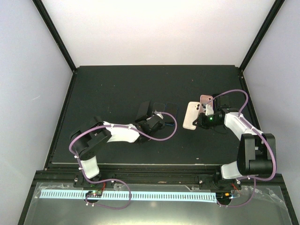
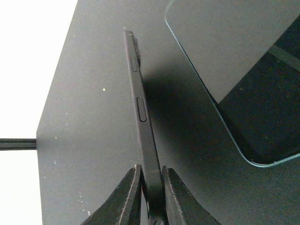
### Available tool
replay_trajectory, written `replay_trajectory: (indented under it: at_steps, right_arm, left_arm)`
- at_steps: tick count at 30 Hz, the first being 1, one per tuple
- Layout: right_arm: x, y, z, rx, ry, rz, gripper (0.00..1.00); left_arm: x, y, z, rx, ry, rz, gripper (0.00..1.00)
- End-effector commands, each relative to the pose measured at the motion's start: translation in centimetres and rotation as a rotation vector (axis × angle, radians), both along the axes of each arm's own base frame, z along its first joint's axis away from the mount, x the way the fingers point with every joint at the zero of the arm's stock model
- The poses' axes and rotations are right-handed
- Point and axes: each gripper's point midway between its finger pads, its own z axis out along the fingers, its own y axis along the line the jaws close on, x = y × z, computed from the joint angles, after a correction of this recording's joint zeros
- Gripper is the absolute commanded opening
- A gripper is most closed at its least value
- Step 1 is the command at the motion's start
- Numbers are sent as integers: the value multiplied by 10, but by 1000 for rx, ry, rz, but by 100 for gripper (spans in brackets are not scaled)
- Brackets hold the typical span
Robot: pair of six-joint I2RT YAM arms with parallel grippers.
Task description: Take the phone out of the phone case
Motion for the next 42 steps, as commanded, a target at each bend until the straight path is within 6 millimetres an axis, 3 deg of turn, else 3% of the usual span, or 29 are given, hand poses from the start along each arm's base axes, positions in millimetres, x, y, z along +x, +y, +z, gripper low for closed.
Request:
replay_trajectory:
  at_steps: [1,14,18,27,30,35,39,42]
  right_arm:
    - [10,1,6,7,-29,11,1]
    - [11,1,6,4,-29,10,1]
    - [11,1,6,6,-27,12,1]
    - [15,-1,16,-9,-76,22,1]
    - [15,1,29,-3,-150,51,1]
    - [19,-3,56,-55,-288,89,1]
    - [22,-5,81,-93,-400,128,1]
    - [26,-6,92,-109,-447,147,1]
  left_arm:
    - [0,-2,-13,44,68,-20,17]
    - [1,1,-13,34,78,16,49]
    - [-1,4,-2,-1,43,56,65]
    - [-29,-8,30,-157,58,50,75]
    - [-44,-16,50,-222,65,26,75]
    - [-67,-17,109,-393,69,-6,77]
    - [-85,3,159,-554,37,-52,95]
    - [-98,18,187,-702,45,-83,99]
